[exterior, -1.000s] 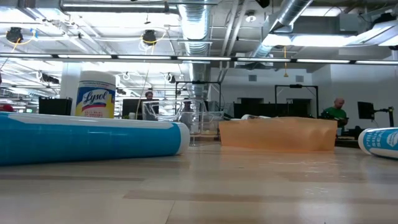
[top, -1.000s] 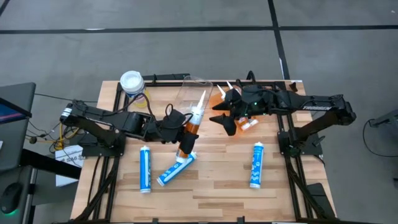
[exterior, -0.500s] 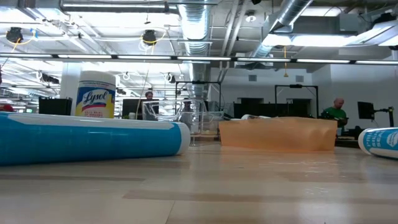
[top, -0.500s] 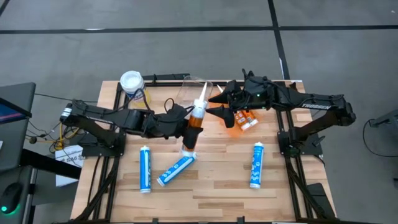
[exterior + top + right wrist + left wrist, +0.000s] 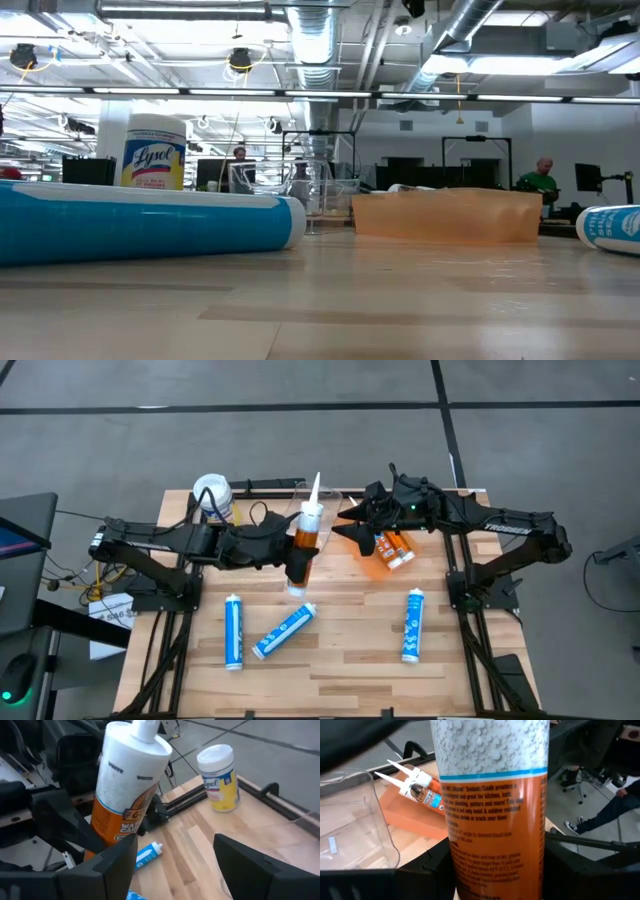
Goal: Pick & place silicon tubes, Sealant and Lysol wipes
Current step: Put the orange sealant into the orange bin
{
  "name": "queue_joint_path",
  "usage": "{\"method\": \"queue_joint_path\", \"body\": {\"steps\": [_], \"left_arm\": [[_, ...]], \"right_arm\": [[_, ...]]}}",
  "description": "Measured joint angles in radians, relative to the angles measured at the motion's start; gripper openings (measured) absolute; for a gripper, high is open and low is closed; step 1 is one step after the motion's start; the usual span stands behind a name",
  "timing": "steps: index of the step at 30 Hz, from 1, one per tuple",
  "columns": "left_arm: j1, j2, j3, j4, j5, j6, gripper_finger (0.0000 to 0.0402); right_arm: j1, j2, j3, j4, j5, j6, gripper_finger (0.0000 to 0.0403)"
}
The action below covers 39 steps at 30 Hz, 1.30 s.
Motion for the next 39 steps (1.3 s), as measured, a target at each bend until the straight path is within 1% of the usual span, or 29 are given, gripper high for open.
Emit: {"method": "queue_joint_path", "body": {"steps": [3,6,8,11,18,28,30,32,37,39], "left_arm": [[-0.001,0.000,0.000,-0.009,0.006,0.000,0.0197],[0.000,0.000,0.000,-0.016,0.006,0.001,0.0197],[0.000,0.000,0.000,-0.026,0.005,0.001,0.0197],[0.000,0.001,0.000,-0.026,0.005,0.012,0.0197],[0.000,0.001,0.000,-0.027,0.004,0.026,0.0197],[0.000,0.001,0.000,-0.030,0.000,0.037,0.0197],[0.000,0.001,0.000,-0.031,0.000,0.037,0.0197],[0.000,0.001,0.000,-0.030,0.000,0.037,0.0197],[0.000,0.001,0.000,-0.030,0.003,0.037,0.0197],[0.000,0.001,0.000,-0.030,0.003,0.028,0.0197]], "right_arm": [[-0.016,0.000,0.000,0.002,0.003,0.050,0.0256],[-0.046,0.000,0.000,0.000,0.033,0.193,0.0256],[-0.064,0.000,0.000,-0.007,0.053,0.169,0.0256],[-0.063,0.000,0.000,-0.004,0.052,0.150,0.0256],[-0.063,0.000,0.000,0.008,0.050,0.178,0.0256],[-0.054,0.000,0.000,-0.003,0.044,0.162,0.0260],[-0.052,0.000,0.000,-0.003,0.041,0.161,0.0273],[-0.048,0.000,0.000,-0.003,0.037,0.161,0.0294],[-0.047,0.000,0.000,-0.002,0.025,0.156,0.0376],[-0.047,0.000,0.000,0.000,0.023,0.154,0.0393]]}}
